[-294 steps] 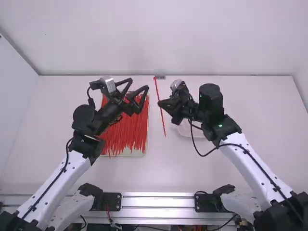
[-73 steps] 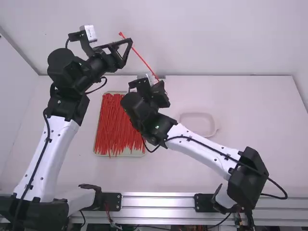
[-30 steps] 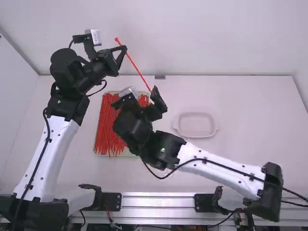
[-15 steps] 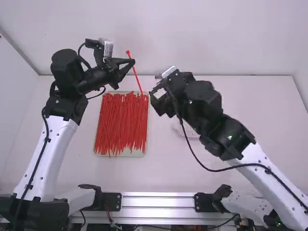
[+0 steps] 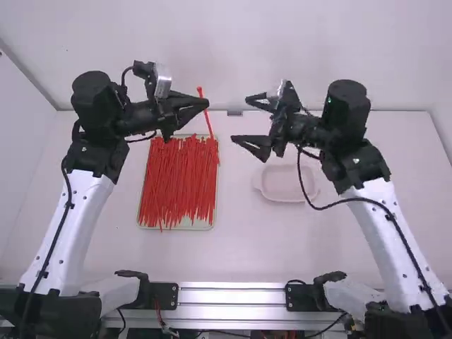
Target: Fasten the cable tie
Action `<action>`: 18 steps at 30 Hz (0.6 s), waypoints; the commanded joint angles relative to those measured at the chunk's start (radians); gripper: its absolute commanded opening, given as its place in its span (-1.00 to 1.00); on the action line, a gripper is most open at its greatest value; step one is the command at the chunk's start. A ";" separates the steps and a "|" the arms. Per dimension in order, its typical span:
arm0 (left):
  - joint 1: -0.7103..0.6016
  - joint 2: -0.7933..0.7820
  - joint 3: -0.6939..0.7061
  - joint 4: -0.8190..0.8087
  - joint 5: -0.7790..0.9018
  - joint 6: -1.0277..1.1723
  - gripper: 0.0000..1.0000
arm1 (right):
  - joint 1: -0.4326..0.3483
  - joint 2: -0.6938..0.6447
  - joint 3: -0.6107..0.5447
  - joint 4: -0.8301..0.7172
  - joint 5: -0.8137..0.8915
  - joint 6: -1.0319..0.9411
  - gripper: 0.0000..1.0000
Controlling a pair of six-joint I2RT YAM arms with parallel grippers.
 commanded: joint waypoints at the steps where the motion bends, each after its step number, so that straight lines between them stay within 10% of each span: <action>1: 0.008 -0.002 0.021 0.034 0.154 -0.015 -0.97 | -0.002 0.055 0.026 0.026 -0.285 0.000 0.90; 7: -0.001 -0.002 0.021 0.066 0.214 -0.023 -0.96 | 0.038 0.116 0.026 0.056 -0.329 -0.003 0.87; 18: -0.030 -0.002 0.020 0.128 0.208 -0.160 -0.96 | 0.147 0.133 0.026 0.047 -0.215 -0.006 0.08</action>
